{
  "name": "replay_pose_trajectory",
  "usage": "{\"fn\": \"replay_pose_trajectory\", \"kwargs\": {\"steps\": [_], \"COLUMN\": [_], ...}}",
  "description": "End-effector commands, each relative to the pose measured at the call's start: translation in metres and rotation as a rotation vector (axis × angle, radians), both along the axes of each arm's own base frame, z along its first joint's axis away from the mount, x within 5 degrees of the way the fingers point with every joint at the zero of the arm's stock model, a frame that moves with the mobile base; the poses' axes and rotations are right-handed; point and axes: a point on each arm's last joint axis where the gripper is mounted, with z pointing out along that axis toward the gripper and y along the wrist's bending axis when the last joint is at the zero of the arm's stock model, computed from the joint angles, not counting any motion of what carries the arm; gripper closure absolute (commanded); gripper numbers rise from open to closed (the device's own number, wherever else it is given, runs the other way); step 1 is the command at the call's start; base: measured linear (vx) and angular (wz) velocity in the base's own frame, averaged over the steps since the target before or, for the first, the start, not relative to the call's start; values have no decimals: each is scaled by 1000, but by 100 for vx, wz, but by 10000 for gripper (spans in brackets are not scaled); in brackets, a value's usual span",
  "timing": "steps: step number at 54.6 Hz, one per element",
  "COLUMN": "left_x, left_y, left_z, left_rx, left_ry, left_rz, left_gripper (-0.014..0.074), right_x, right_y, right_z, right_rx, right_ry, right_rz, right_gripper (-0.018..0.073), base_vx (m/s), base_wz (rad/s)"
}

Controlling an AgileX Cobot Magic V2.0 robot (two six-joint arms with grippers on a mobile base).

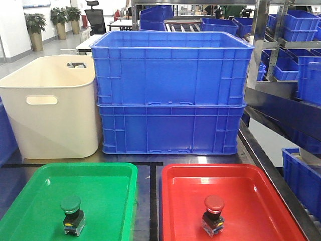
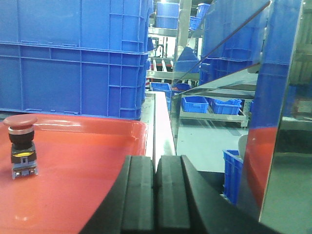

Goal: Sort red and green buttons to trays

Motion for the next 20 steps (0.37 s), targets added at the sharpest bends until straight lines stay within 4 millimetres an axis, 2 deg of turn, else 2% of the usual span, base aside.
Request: {"fn": "replay_pose_trajectory", "kwargs": {"steps": [1, 20], "left_x": [-2, -2], "left_y": [0, 0], "left_z": [15, 15], "left_rx": [-13, -13], "left_ry": [-114, -114], "left_rz": [4, 4], "left_gripper": [602, 602], "right_x": [-2, -2], "right_y": [1, 1], "right_z": [4, 4], "right_rx": [-20, -20], "right_ry": [-89, -89], "right_rz": [9, 9], "right_gripper": [571, 571], "base_vx": [0, 0], "base_wz": [0, 0]}}
